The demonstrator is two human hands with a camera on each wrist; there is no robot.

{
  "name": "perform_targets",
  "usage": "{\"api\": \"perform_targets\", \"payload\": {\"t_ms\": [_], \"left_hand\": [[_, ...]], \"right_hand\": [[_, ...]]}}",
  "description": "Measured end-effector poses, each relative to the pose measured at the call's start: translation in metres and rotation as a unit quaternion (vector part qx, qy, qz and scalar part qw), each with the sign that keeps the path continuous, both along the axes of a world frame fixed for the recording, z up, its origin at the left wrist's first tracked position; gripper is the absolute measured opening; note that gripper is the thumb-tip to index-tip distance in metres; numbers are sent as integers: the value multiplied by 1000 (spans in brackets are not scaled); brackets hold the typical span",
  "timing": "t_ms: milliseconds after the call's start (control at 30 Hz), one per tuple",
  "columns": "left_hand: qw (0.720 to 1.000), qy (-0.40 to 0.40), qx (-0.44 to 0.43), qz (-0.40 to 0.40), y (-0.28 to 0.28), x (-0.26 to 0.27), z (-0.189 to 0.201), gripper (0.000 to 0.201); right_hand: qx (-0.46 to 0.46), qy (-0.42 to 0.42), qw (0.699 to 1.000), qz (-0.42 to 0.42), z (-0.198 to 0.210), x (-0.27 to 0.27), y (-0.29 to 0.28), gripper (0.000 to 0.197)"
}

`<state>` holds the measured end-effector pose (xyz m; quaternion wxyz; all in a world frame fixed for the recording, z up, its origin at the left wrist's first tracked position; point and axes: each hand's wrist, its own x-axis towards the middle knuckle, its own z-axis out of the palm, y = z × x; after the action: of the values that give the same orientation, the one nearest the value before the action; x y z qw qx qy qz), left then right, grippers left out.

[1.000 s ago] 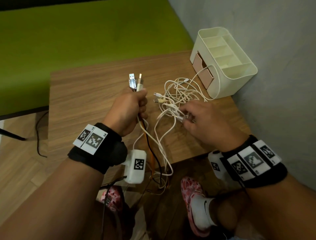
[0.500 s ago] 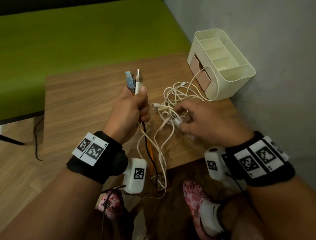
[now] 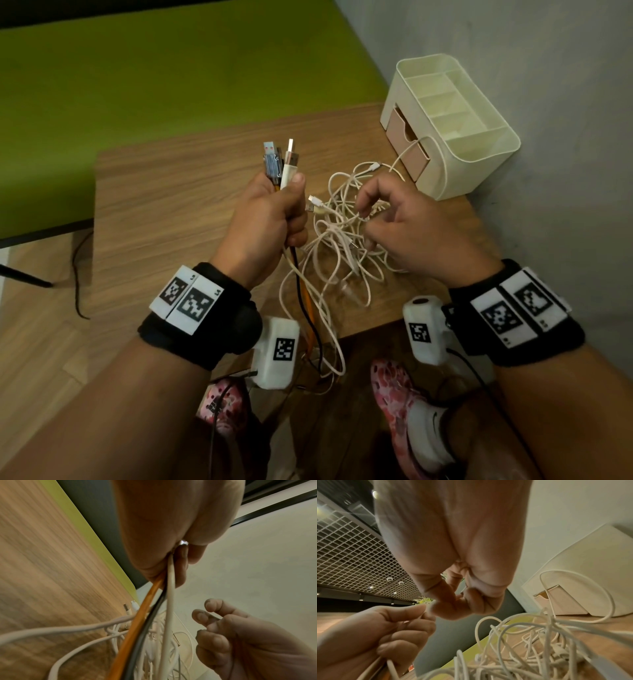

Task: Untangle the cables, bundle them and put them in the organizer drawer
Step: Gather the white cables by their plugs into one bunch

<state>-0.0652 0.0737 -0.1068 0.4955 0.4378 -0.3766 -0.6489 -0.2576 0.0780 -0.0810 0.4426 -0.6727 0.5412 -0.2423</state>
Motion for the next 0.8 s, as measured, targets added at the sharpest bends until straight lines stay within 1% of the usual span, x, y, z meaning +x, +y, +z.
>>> {"api": "perform_targets", "payload": {"t_ms": [67,100,200,267,333,367,433,567,633,733,800], "left_hand": [[1000,2,0,2,0,0,0,23],[1000,2,1,4,0,0,0,23],[1000,-3,3,10,0,1,1,24],[1000,-2,3,11,-1,1,0,25],[1000,0,3,11,-2,1,0,26],[1000,1,3,10,-2,1,0,26],[1000,2,0,7,-1,1,0,26],[1000,-3,-3,3,-1,3,0,26],[1000,-2,-5,0,-1,3,-1,27],[1000,-1,-5,2,-1,4,0,26],[1000,4,-6,5,-1,4,1,27]], "right_hand": [[5,17,1000,6,-1,0,0,22],[-7,33,999,18,-3,0,0,20],[-45,108,988,99,-3,-2,-1,20],[-9,176,969,174,-3,-4,0,16],[63,239,940,235,-7,-4,1,14],[101,252,929,250,-10,-3,3,13],[147,248,923,255,-17,0,5,15],[157,198,937,240,-20,-2,4,25],[166,190,938,237,-20,-5,3,31],[174,196,933,249,-27,-3,4,45],[188,169,934,253,-36,0,4,54]]}}
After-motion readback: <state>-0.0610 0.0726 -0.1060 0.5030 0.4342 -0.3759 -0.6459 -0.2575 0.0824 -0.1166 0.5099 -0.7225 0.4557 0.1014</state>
